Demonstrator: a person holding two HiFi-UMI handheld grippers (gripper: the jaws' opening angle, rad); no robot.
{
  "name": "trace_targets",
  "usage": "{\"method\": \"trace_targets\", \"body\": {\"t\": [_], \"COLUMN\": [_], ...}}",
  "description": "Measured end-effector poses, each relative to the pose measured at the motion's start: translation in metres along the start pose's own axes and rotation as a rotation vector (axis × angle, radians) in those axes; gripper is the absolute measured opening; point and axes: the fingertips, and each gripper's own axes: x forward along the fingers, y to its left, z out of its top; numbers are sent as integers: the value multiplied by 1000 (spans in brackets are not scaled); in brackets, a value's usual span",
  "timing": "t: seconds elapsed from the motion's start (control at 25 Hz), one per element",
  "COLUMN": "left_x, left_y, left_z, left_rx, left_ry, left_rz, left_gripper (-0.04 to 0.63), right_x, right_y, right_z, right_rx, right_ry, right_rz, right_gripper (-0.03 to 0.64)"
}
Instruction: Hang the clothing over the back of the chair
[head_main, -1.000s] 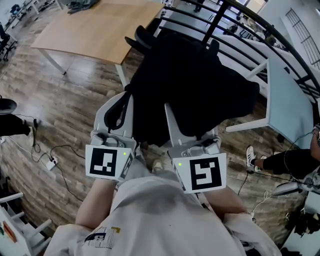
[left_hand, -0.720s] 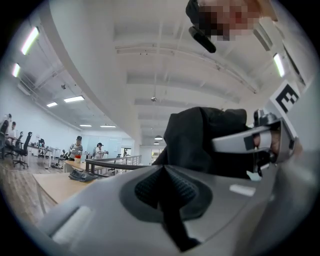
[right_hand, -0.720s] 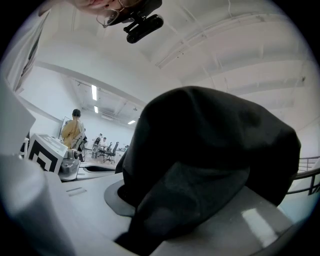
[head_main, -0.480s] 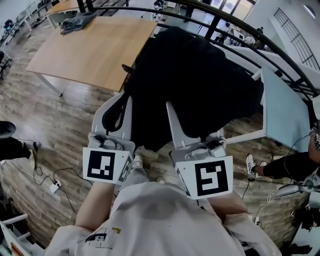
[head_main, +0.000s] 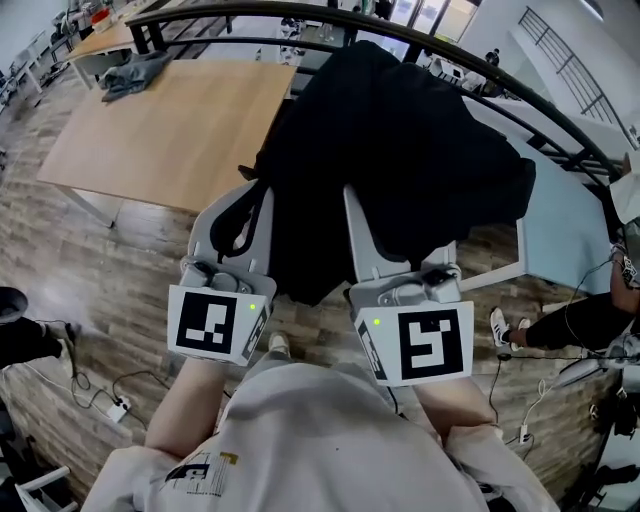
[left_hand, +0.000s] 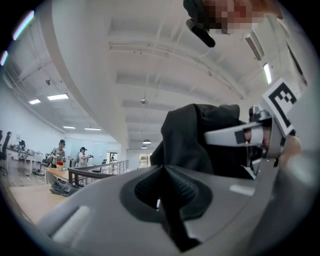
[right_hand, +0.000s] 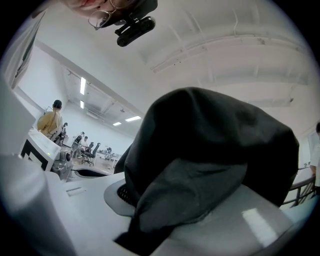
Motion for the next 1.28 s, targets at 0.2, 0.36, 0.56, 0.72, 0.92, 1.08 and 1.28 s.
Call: {"method": "trace_targets", "body": {"t": [0.2,0.36,0.56,0.72,0.92,1.08,1.28], "left_x": [11,19,32,43,59,66,85], "left_y": [16,19,18,20,18,18,24], "left_z": [1,1,-2,-9,-19,-27,-29], "left_rx": [9,6,7,1,-23,-29,-27], "left_ry": [-18,-24,-15,5,25,39,54], "left_rz": [-46,-62,-42,-19,10,24,47], "left_gripper": [2,2,2,1,2,2,0], "right_x": [20,26,40,52,67,77,97], "right_y": [1,-3,-19,-23,-36,-42,-53], "right_z": [6,5,2,-5,-17,-25,-34], "right_rx": [-9,-7,-8,-8,9,7,12], "right_ry": [-8,-11,-8,0,11,20,45], "right_rz": [-49,-70,-61,-44,-11,0,18], "right_gripper": [144,146,147,150,153,156,163]}}
